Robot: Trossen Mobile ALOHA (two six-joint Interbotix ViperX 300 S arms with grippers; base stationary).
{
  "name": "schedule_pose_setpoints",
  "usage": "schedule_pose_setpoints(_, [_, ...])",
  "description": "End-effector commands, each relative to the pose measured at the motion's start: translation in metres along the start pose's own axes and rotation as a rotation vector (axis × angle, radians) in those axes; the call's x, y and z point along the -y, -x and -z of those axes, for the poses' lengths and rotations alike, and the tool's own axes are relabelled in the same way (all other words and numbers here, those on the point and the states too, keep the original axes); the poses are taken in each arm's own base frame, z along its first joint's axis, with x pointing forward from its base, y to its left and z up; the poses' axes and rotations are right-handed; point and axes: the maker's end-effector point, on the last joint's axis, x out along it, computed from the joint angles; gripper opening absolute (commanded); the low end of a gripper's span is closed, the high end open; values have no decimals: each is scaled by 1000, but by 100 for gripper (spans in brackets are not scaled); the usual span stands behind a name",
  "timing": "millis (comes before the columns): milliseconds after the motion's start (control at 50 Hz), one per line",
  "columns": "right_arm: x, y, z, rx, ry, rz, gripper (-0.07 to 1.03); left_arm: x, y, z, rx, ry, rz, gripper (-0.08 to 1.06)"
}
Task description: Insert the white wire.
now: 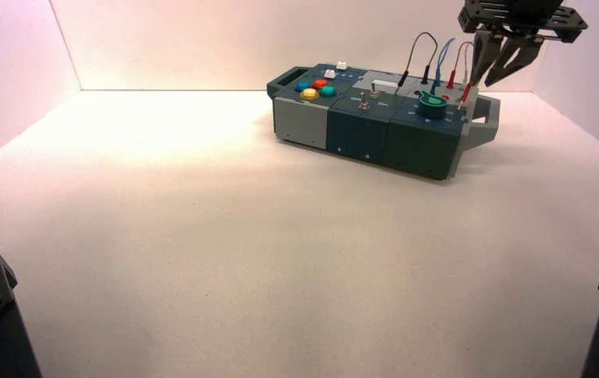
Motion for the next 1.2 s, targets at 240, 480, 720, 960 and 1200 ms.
schedule_pose_setpoints(240, [-2, 6, -17, 44, 6, -3, 30, -1, 8, -16, 45, -10, -9, 53])
schedule_pose_setpoints(480, [-4, 5, -19, 59, 13, -4, 8, -1, 8, -16, 45, -11, -9, 53])
schedule_pose_setpoints(720, [-11, 5, -21, 72, 27, -10, -2, -1, 8, -15, 44, -10, -9, 53])
schedule_pose_setpoints(960, [-27, 5, -25, 104, 65, -23, -2, -1, 7, -14, 41, -9, -8, 53])
schedule_pose_setpoints(1200, [-33, 16, -26, 126, 72, -31, -2, 0, 8, -13, 41, -9, -9, 53])
